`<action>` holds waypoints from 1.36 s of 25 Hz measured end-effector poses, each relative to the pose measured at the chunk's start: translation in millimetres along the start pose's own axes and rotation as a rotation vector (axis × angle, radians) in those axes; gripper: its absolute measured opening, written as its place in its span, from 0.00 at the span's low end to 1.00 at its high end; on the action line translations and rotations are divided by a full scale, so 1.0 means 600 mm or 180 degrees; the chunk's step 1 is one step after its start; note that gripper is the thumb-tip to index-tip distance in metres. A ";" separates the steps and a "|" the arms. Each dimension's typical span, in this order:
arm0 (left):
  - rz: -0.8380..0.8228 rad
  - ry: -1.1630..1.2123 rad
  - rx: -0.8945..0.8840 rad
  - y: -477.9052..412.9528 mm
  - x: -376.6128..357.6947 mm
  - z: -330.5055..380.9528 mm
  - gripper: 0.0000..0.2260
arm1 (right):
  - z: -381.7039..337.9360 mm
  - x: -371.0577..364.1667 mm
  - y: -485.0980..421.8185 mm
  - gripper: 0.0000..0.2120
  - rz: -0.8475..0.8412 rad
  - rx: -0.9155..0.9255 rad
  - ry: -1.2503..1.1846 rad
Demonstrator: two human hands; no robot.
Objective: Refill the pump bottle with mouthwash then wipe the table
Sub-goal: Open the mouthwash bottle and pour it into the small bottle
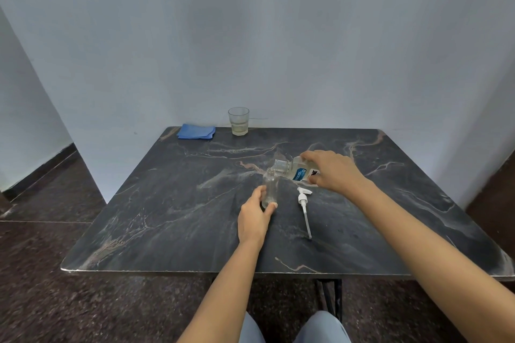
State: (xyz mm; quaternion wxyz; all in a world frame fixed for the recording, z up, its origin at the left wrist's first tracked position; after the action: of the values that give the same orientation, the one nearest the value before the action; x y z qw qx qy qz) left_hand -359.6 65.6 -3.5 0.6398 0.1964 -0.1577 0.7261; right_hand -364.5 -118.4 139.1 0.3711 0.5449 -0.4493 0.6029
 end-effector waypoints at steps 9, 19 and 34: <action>-0.0008 0.0054 0.0029 -0.001 0.000 -0.001 0.22 | 0.001 -0.003 -0.003 0.23 -0.0006 0.0001 0.0035; -0.0011 0.0070 0.0009 0.002 0.001 0.001 0.22 | 0.002 -0.003 -0.006 0.23 -0.0036 0.0001 0.0080; 0.0018 -0.0064 0.0007 0.004 0.003 0.004 0.22 | 0.000 0.002 -0.006 0.22 -0.0021 0.0070 0.0157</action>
State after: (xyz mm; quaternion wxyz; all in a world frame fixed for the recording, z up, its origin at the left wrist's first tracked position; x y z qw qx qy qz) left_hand -362.1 65.4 -0.5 0.6359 0.2039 -0.1639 0.7261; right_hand -361.0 -117.3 140.6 0.3781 0.5354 -0.4316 0.6198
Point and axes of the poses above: each hand's wrist, its own y-axis away from the middle knuckle, its own x-axis out of the back of the hand, z = x × y, the point moved 1 cm from there along -y, towards the middle knuckle, and after that the axes turned 11 degrees about x, right-handed, at the moved point
